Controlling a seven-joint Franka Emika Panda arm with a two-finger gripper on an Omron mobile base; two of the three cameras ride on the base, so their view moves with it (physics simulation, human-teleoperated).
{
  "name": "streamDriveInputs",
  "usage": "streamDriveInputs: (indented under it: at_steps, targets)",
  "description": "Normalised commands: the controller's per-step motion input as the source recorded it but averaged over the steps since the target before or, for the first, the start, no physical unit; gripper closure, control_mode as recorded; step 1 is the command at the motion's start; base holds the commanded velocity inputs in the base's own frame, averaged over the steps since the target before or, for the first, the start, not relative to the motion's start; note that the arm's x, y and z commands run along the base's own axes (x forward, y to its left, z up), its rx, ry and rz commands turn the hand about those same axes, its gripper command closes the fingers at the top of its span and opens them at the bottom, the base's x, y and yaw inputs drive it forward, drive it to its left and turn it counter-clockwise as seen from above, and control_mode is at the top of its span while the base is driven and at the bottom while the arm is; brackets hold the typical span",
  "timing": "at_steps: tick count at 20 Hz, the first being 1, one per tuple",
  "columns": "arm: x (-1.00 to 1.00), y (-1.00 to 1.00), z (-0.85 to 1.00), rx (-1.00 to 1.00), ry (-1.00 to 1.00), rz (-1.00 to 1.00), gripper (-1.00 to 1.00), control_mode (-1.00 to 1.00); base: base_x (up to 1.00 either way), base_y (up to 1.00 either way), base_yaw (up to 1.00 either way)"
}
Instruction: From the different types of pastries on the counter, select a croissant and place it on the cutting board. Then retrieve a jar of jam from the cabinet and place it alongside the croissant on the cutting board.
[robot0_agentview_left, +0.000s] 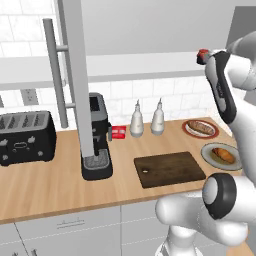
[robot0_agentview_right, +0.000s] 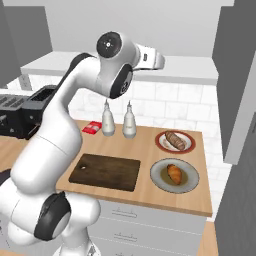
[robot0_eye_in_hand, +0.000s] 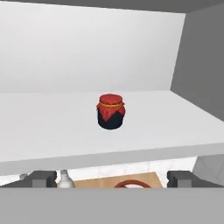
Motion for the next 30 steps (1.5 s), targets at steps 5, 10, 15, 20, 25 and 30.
streamDriveInputs:
  at_steps: [5, 10, 15, 20, 25, 30]
  targets:
    - [0.55, 0.4, -0.01, 0.0, 0.17, 0.0, -1.0, -1.0, 0.0, 0.0, 0.0]
    - [0.56, -0.01, 0.0, 0.04, 0.14, 0.0, -1.0, -1.0, 0.0, 0.0, 0.0]
    - [0.2, -0.45, 0.07, 0.11, 0.01, 0.0, -1.0, -1.0, 0.0, 0.0, 0.0]
    - [0.0, -0.02, -0.23, 0.03, 0.03, 0.0, -1.0, -1.0, 0.0, 0.0, 0.0]
    - [0.07, -0.01, -0.47, -0.02, 0.19, 0.0, -1.0, -1.0, 0.0, 0.0, 0.0]
    - [0.58, -0.06, 0.12, 0.02, 0.0, -0.01, -1.0, -1.0, 0.0, 0.0, 0.0]
